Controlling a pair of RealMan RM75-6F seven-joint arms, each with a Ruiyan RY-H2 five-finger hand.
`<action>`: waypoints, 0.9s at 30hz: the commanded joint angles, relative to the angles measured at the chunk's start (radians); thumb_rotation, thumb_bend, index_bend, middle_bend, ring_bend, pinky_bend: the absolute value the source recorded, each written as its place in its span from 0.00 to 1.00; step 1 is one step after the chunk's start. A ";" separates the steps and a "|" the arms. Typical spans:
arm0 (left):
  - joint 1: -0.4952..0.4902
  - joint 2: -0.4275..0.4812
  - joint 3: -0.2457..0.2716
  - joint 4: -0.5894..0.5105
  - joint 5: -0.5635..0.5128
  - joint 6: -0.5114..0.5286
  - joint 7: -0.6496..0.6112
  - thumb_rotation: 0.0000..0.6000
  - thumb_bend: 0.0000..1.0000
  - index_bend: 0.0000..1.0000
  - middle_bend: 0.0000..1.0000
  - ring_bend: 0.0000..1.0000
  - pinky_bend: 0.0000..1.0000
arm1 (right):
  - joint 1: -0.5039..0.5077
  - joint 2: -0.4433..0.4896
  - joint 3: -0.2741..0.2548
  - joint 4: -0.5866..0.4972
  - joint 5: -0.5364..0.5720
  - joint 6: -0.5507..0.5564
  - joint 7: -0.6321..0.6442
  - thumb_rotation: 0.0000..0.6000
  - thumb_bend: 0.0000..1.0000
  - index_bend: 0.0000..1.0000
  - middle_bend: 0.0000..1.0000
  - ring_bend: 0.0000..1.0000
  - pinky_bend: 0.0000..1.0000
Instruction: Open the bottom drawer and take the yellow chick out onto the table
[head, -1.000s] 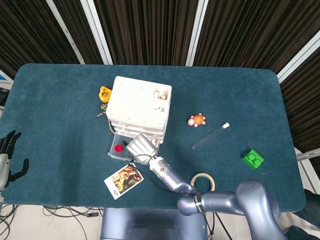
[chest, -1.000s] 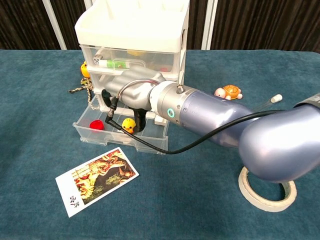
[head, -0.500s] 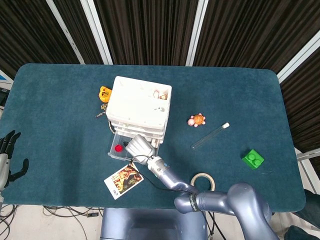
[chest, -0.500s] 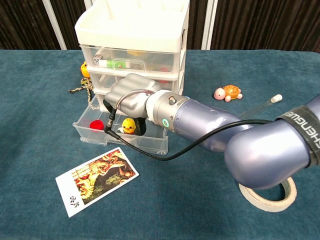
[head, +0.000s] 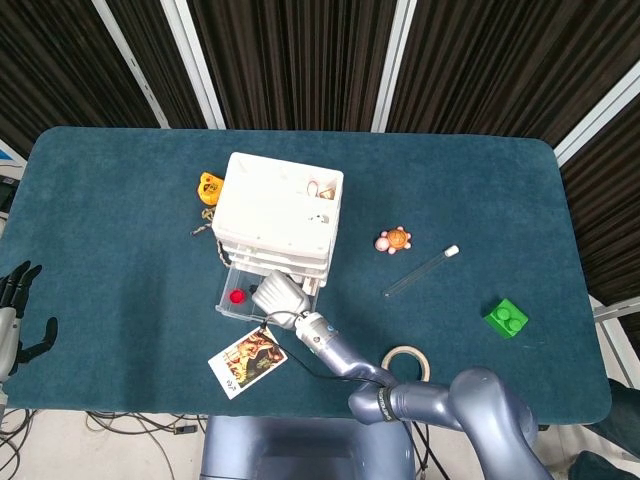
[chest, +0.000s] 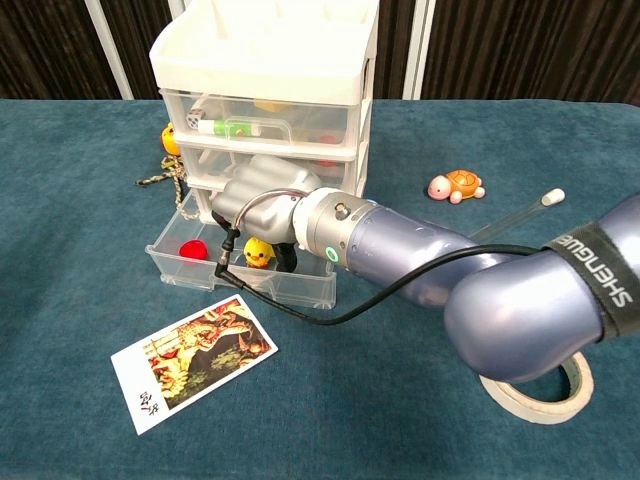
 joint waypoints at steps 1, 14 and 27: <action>-0.001 0.000 0.000 0.000 0.000 -0.002 0.000 1.00 0.46 0.04 0.00 0.00 0.00 | 0.000 -0.004 0.000 0.009 -0.007 -0.001 -0.007 1.00 0.23 0.39 1.00 1.00 1.00; -0.001 0.002 0.001 -0.001 -0.001 -0.004 0.000 1.00 0.46 0.04 0.00 0.00 0.00 | -0.003 -0.021 0.011 0.033 -0.011 -0.016 -0.017 1.00 0.24 0.43 1.00 1.00 1.00; -0.001 0.004 0.002 -0.004 -0.002 -0.006 -0.004 1.00 0.46 0.04 0.00 0.00 0.00 | -0.006 -0.031 0.019 0.047 -0.028 -0.020 -0.016 1.00 0.25 0.45 1.00 1.00 1.00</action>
